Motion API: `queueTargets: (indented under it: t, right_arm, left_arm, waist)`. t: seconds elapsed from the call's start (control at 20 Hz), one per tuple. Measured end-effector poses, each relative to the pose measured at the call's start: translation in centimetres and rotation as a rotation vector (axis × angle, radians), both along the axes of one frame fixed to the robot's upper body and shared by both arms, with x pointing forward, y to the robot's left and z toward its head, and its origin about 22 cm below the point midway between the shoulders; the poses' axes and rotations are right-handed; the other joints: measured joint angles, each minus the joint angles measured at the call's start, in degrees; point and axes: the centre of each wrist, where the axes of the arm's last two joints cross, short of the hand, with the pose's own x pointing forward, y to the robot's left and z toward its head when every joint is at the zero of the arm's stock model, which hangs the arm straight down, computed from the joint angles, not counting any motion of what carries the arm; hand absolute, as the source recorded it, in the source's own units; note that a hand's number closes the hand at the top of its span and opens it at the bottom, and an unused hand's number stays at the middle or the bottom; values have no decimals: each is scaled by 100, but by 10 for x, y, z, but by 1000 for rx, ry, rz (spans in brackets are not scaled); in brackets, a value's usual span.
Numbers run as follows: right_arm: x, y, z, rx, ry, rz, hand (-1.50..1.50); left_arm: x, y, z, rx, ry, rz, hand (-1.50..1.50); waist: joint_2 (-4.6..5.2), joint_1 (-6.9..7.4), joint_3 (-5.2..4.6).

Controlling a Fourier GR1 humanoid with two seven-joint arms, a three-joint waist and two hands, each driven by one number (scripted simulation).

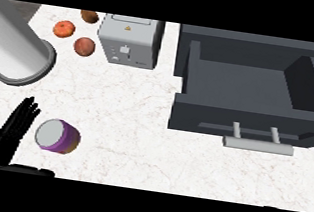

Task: Pick up the can, place it into the drawer and close the drawer

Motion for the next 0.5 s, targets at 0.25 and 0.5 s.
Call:
queueTargets:
  t: [0.25, 0.5]
  right_arm:
    - [2, 0, 0, -2, -6, 0, -150]
    - [-1, -4, 2, -2, -7, 0, -150]
  left_arm:
    - [-4, 4, -22, 0, 14, 0, -150]
    - [2, 9, -30, -5, 24, 13, -150]
  waist:
    - [-1, 0, -1]
    - [0, -3, 1]
